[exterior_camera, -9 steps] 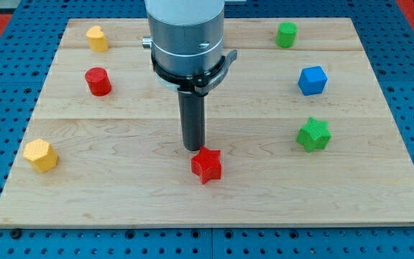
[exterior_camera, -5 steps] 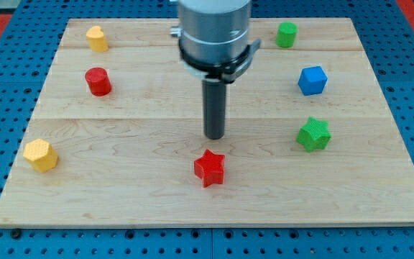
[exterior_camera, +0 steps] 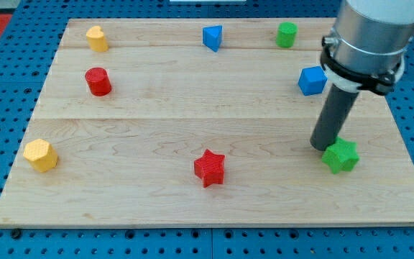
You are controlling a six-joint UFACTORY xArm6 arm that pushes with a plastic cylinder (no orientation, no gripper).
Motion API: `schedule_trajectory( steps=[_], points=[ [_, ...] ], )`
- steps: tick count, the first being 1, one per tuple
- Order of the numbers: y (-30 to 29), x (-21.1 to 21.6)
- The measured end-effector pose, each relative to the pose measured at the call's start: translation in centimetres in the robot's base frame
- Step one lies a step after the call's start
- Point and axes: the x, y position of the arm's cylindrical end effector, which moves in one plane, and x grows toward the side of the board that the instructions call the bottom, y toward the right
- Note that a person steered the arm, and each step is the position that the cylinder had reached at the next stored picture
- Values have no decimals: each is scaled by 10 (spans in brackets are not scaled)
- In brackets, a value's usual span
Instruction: Slide the green star towards the bottom right corner of the board
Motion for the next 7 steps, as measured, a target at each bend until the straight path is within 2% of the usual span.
schedule_trajectory(
  steps=[1,3,4,5,6,7],
  points=[
    [12,4],
    [61,-19],
    [61,13],
    [53,24],
    [33,21],
    [54,18]
  ],
)
